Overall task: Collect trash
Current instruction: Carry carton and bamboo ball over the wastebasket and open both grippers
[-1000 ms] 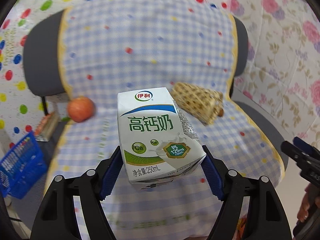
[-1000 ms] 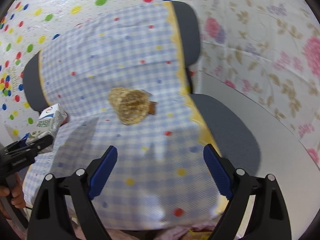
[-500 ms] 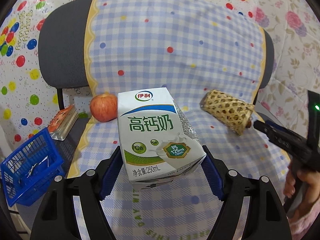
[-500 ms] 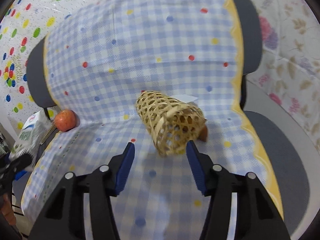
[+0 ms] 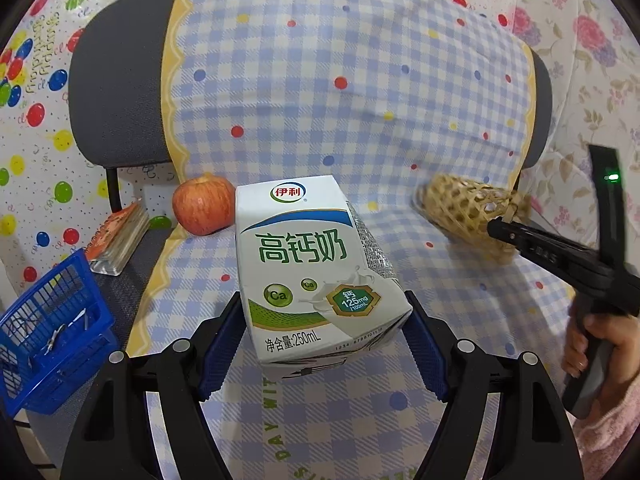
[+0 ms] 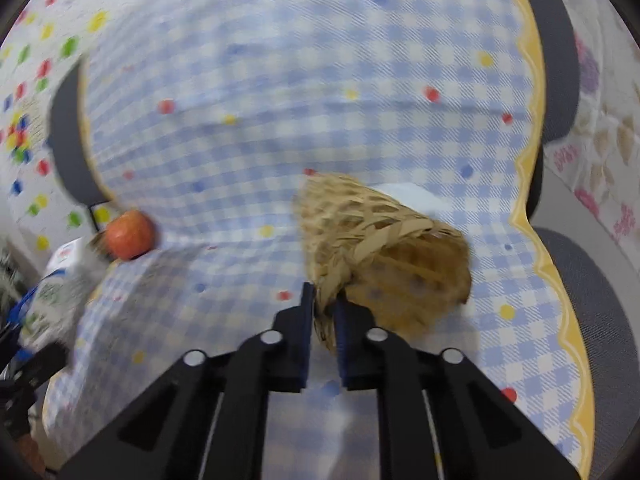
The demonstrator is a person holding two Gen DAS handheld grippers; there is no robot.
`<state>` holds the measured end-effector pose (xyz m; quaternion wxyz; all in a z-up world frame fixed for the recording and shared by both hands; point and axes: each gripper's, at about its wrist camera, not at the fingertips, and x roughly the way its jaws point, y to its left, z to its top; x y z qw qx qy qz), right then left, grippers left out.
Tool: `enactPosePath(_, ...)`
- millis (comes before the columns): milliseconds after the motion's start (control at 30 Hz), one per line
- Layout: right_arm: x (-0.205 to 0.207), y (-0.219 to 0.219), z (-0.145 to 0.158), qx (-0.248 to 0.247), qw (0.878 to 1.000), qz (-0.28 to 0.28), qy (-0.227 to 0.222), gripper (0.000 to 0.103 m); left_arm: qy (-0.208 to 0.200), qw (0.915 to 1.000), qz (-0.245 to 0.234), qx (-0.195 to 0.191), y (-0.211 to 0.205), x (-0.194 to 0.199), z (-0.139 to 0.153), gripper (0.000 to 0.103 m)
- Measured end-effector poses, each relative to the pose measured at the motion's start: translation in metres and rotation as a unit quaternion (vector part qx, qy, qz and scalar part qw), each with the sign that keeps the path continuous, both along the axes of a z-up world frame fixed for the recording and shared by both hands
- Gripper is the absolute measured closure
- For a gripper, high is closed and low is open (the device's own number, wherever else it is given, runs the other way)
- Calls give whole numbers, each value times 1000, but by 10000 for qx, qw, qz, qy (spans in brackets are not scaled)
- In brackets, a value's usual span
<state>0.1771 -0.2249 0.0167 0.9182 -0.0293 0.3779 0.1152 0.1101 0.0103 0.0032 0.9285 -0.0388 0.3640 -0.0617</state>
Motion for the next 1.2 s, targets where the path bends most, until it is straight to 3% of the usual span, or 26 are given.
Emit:
enactPosePath(233, -74, 11, 47, -26, 9987, 378, -343, 96, -193, 9994, -281, 106, -10, -40, 18, 27)
enactPosePath(400, -116, 9, 53, -192, 9982, 303, -479, 96, -199, 9987, -449, 111, -23, -67, 23, 26)
enactPosePath(567, -151, -6, 54, -31, 9989, 125, -460, 96, -314, 9974, -653, 37, -33, -95, 30, 26)
enactPosePath(933, -245, -52, 61, 37, 9971, -393, -651, 96, -490, 9861, -1579, -141, -84, -158, 35, 26)
enactPosePath(1200, -316, -90, 53, -163, 9924, -1041, -637, 96, -342, 9704, -2383, -213, -137, -198, 19, 26)
